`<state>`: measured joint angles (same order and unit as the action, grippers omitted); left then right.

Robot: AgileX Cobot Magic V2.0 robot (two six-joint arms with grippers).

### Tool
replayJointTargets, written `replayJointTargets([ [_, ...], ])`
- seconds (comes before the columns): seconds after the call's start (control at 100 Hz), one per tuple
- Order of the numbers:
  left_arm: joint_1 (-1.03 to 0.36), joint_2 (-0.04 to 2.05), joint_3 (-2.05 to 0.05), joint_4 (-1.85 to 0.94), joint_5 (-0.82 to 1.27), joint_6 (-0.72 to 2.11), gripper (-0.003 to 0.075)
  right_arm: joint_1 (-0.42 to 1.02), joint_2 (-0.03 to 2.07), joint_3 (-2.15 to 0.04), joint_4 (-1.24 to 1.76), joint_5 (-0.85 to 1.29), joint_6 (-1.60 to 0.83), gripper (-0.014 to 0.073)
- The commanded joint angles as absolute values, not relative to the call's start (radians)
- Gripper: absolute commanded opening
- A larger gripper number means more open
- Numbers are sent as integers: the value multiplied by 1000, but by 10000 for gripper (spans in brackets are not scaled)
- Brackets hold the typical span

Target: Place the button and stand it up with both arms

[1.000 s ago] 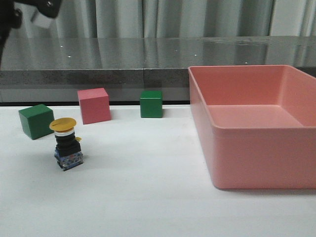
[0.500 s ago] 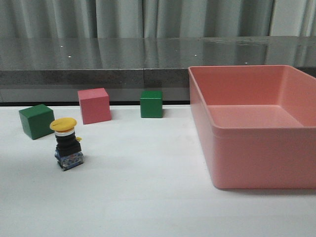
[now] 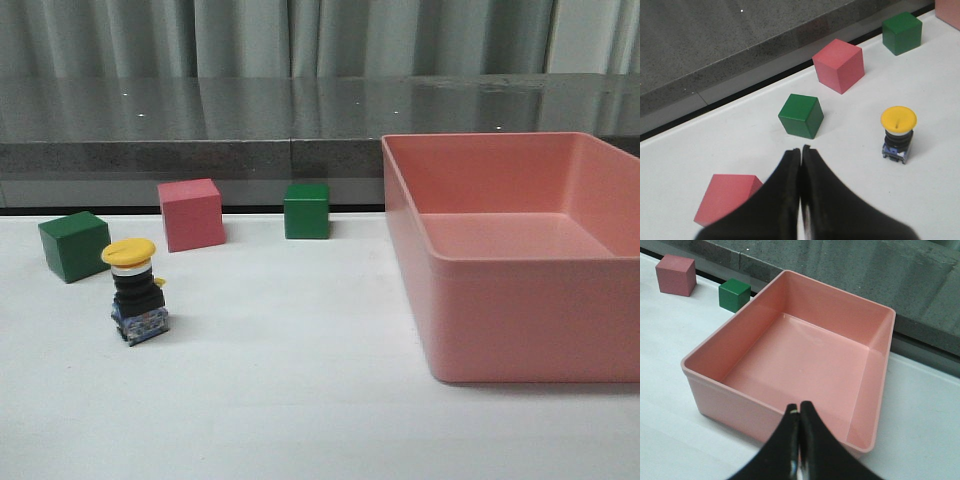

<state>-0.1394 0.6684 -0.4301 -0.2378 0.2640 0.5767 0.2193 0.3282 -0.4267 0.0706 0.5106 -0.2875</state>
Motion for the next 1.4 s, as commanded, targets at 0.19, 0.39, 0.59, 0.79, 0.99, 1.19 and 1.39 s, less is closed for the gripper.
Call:
replayJointTargets([
  [0.19,-137,400,-319,-344,204,566,-20,211,335,-451,69,433,-290,-62],
  [0.39,-137,318,-319,-350,230,566,-20,211,335,-451,69,433,-290,-62],
  [0.59,-137,318,-318,-350,230,566,-20,211,335,-451,69,433,-290,-62],
  [0.79,-137,318,-318,-350,230,566,-20,211,335,-451,69,433,-290,-62],
  [0.99,-137,318,-286,-348,134,560,-20,211,335,-451,69,433,-290,-62],
  [1.19,-137,281,-170,-170,-39,336,-20,211,335,-451,69,434,-290,-62],
  [1.39,-137,185,-84,132,-48,10,-20,211,335,-451,69,434,-290,-62],
])
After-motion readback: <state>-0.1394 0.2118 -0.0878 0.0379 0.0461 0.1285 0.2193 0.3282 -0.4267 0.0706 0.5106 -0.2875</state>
